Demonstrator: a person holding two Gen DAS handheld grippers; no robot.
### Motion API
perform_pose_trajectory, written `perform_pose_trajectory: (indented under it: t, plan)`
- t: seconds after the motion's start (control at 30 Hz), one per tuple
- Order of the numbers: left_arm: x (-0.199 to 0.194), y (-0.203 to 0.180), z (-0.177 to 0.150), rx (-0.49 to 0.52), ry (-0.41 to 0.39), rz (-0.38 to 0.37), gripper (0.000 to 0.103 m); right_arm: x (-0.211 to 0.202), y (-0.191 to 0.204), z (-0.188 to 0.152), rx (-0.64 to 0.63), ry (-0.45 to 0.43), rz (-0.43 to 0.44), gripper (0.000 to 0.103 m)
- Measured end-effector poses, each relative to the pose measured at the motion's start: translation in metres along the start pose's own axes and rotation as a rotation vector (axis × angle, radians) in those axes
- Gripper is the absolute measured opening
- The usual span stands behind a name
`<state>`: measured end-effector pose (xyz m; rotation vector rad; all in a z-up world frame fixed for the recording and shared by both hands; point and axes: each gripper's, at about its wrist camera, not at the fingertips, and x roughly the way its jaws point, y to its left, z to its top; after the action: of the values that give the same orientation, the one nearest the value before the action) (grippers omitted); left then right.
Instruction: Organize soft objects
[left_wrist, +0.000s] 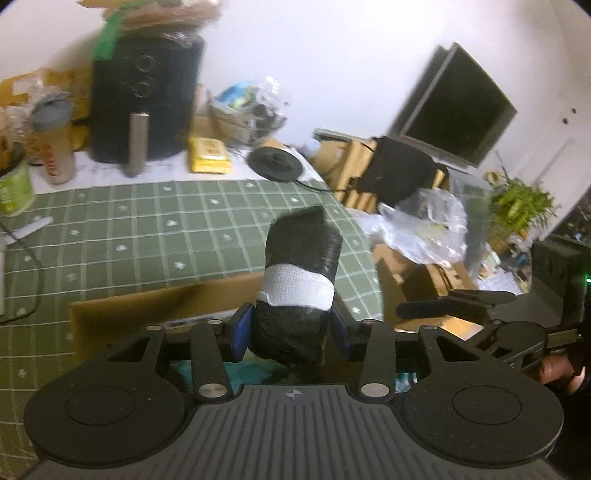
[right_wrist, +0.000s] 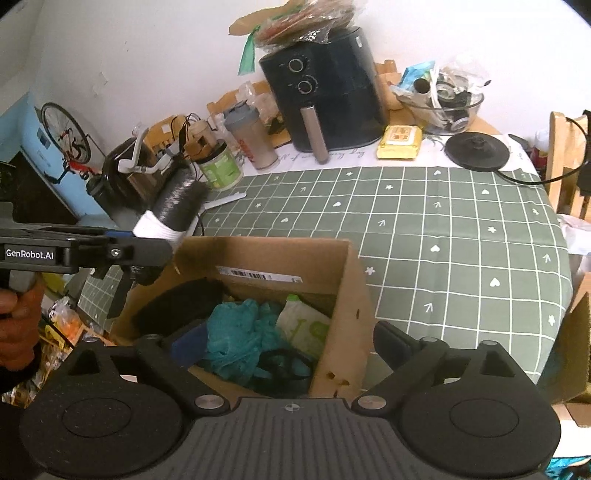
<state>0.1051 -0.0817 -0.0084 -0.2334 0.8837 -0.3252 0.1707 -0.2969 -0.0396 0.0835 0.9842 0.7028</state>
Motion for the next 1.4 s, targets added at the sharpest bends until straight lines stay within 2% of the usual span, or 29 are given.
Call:
perform_pose_trajectory:
  t: [0.03, 0.1, 0.13, 0.33, 0.53, 0.83, 0.87, 1.0, 1.07, 1.33, 1.4]
  plan:
    - [0.003, -0.003, -0.001, 0.010, 0.012, -0.003, 0.052, -0.001, 0.000, -0.001, 0.002, 0.000, -0.004, 0.098]
    - [0.006, -0.009, -0.004, 0.041, 0.022, 0.015, 0.068, -0.002, -0.001, -0.005, 0.007, -0.002, -0.009, 0.100]
    - [0.006, -0.010, -0.005, 0.052, 0.024, 0.032, 0.069, -0.003, -0.002, -0.006, 0.009, -0.003, -0.010, 0.101]
    - [0.002, -0.002, -0.012, 0.010, 0.052, 0.111, 0.070, -0.006, 0.000, -0.011, 0.012, -0.022, -0.030, 0.103]
    - [-0.007, 0.004, -0.008, -0.008, 0.025, 0.220, 0.077, -0.004, 0.009, -0.006, -0.023, -0.048, -0.070, 0.103]
    - [-0.017, 0.018, -0.007, -0.051, 0.037, 0.368, 0.081, 0.007, 0.030, 0.002, -0.133, -0.087, -0.215, 0.103]
    - [-0.018, 0.019, -0.008, -0.054, 0.035, 0.375, 0.083, 0.009, 0.033, 0.001, -0.135, -0.087, -0.225, 0.103]
    - [-0.026, 0.029, -0.015, -0.074, 0.015, 0.392, 0.100, 0.017, 0.042, 0.000, -0.146, -0.095, -0.263, 0.103]
    - [-0.029, 0.032, -0.017, -0.076, 0.013, 0.394, 0.103, 0.020, 0.048, -0.001, -0.163, -0.100, -0.300, 0.103]
    - [-0.040, 0.040, -0.027, -0.031, 0.000, 0.454, 0.103, 0.022, 0.075, -0.009, -0.207, -0.205, -0.446, 0.103]
    - [-0.046, 0.044, -0.029, -0.033, -0.010, 0.459, 0.103, 0.025, 0.079, -0.008, -0.196, -0.169, -0.451, 0.103]
